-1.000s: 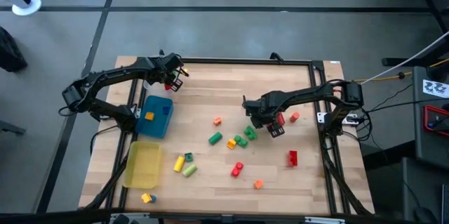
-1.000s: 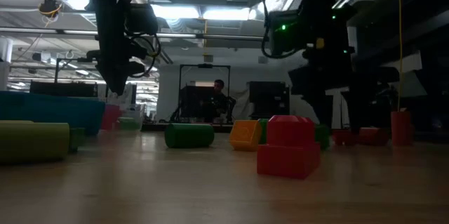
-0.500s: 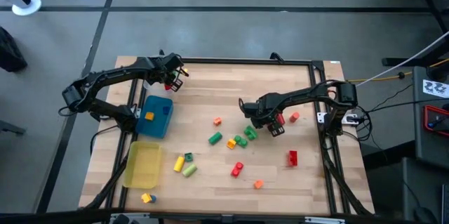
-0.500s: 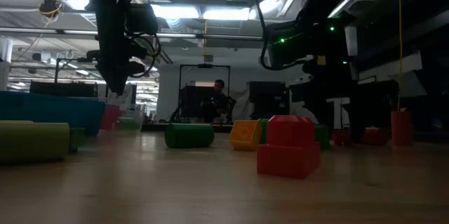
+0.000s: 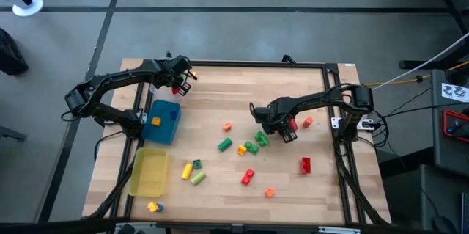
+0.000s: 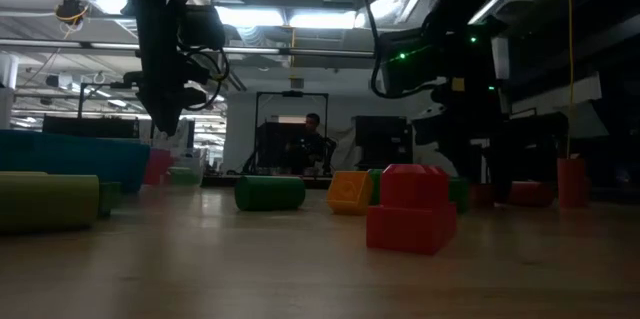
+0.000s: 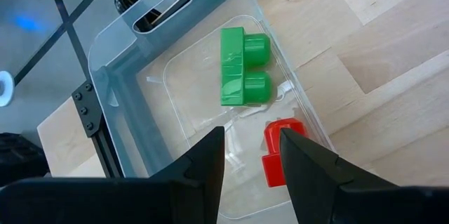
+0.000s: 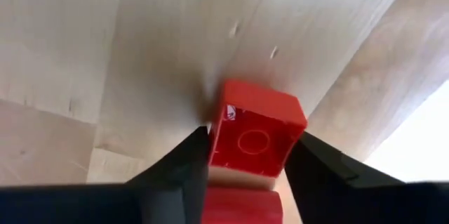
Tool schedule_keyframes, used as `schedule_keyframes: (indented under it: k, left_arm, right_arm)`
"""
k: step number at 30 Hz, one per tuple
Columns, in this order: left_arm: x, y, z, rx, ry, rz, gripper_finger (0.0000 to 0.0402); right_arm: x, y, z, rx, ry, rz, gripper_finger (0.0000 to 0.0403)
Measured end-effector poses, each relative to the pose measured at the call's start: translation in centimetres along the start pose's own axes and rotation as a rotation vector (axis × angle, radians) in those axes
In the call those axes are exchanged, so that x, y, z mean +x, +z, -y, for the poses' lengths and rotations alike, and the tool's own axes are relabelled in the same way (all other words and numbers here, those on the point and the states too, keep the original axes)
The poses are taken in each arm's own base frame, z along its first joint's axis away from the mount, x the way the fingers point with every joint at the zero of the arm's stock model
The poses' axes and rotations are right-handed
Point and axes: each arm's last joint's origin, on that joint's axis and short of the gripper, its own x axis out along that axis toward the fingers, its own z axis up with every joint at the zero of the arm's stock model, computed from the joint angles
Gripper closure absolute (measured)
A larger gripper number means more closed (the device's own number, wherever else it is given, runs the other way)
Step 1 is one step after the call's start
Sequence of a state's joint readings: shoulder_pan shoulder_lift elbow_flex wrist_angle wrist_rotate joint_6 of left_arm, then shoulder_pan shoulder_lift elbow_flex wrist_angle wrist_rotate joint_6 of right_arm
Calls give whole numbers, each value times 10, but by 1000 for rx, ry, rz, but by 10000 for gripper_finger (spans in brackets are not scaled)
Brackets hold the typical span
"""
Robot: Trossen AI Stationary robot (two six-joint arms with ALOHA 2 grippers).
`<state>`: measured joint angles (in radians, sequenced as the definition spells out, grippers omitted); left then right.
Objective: Sort blocks by size
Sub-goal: Put the red 4 stud game piece into the blue bin
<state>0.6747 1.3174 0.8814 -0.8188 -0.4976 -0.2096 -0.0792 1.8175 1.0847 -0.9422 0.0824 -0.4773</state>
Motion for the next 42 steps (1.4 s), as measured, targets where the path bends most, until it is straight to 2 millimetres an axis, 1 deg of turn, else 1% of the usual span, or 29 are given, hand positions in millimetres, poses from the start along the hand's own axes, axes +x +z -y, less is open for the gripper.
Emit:
schedule_keyframes:
  k: [4, 10, 15, 19, 22, 26, 31, 36, 42]
  left_arm:
    - [0, 0, 0, 0, 0, 1, 279]
    - [0, 2, 0, -10, -3, 18, 279]
    - [0, 3, 1, -15, -5, 26, 279]
    - [0, 7, 2, -27, -34, 59, 279]
    - [-1, 12, 5, -4, -113, 100, 279]
    - [-5, 19, 14, 35, -245, 176, 279]
    - [-13, 26, 26, 41, -414, 265, 279]
    - [-24, 31, 40, 3, -587, 328, 279]
    - [-38, 35, 55, -87, -731, 380, 279]
  right_arm:
    - [-1, 3, 1, 2, 6, 36, 254]
    - [-2, 10, 3, 4, 19, 126, 238]
    - [-2, 11, 3, 5, 15, 143, 248]
    - [-5, 17, 6, 6, -10, 190, 246]
    - [-12, 24, 11, 8, -41, 228, 243]
    - [-31, 32, 22, -20, -135, 273, 245]
    - [-52, 40, 42, 7, -276, 339, 244]
    - [-65, 45, 58, 37, -401, 414, 243]
    - [-77, 48, 78, 86, -548, 515, 243]
